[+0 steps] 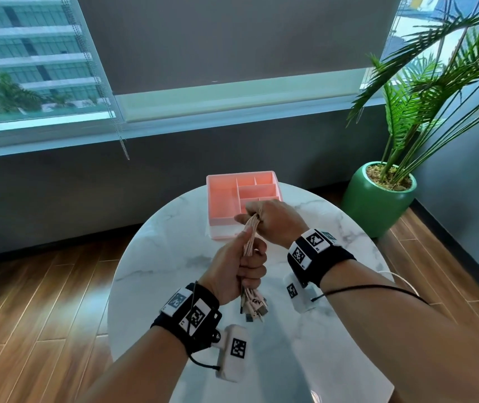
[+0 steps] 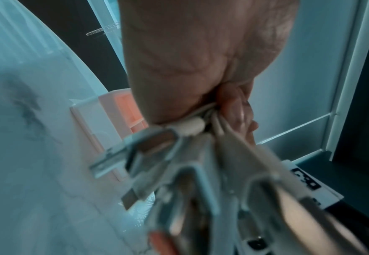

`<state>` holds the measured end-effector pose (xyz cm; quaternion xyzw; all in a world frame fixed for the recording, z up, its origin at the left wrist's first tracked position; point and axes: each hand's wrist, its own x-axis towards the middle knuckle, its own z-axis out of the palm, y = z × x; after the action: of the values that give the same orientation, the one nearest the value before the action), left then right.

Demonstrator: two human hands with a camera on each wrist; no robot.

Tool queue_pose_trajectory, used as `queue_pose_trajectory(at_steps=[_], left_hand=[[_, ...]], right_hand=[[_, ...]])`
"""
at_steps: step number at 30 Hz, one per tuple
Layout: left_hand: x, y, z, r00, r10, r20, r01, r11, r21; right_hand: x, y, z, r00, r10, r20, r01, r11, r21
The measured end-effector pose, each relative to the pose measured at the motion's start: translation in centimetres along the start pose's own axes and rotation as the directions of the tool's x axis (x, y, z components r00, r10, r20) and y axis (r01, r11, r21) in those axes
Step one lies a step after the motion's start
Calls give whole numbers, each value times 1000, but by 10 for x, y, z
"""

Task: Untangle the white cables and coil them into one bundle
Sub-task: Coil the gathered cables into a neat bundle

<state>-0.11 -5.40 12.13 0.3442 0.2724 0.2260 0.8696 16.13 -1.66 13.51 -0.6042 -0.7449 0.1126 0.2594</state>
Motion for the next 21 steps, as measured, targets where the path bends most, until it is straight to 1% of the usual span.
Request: queue_pose_trajectory(at_steps=[2,3,4,6,7,8,9,10,11,12,13,14,17,19,21], left_hand=[[0,1,8,1000,-2,-13,2,1000,12],[0,3,11,1000,17,-22,-17,1000,4],[0,5,13,999,45,-29,-45,999,-11],[2,9,16,994,100,-39,-102,993,-62],[3,10,16,992,121,-45,-125,987,-98],[4,11,16,989,142,-48,-147,980,-136],[4,10,15,985,163,-50,-170,971,-168],[5,10,14,981,187,-53,-194,962,-191],[5,10,14,975,212,-58,-220,954,-202],[6,12,12,969,239,-61,-247,946,-208],[7,14,10,962,265,-67,-273,938,-214],[7,18,7,954,290,-78,-300,928,-221],[9,31,-1,927,354,-122,-373,897,-237],[12,33,-3,908,389,-156,-417,874,-250],[18,32,-3,876,424,-228,-473,847,-241]], right_hand=[[0,8,8,998,56,10,-57,997,57],[0,14,12,995,94,39,-98,988,116],[1,19,18,989,130,73,-138,982,131],[0,22,26,965,229,131,-250,953,172],[-3,20,27,946,262,193,-304,923,235],[-7,17,30,950,239,201,-294,904,312],[-10,18,38,966,214,143,-252,898,361],[-14,19,44,968,212,135,-249,884,395],[-19,21,50,966,225,127,-255,905,341],[-28,24,54,952,268,149,-302,900,315],[-39,28,59,950,289,117,-310,909,278],[-51,28,61,950,302,80,-312,922,227],[-88,32,80,959,268,-91,-258,960,108],[-99,31,95,965,254,-58,-248,964,95],[-101,23,109,963,266,42,-269,955,125]])
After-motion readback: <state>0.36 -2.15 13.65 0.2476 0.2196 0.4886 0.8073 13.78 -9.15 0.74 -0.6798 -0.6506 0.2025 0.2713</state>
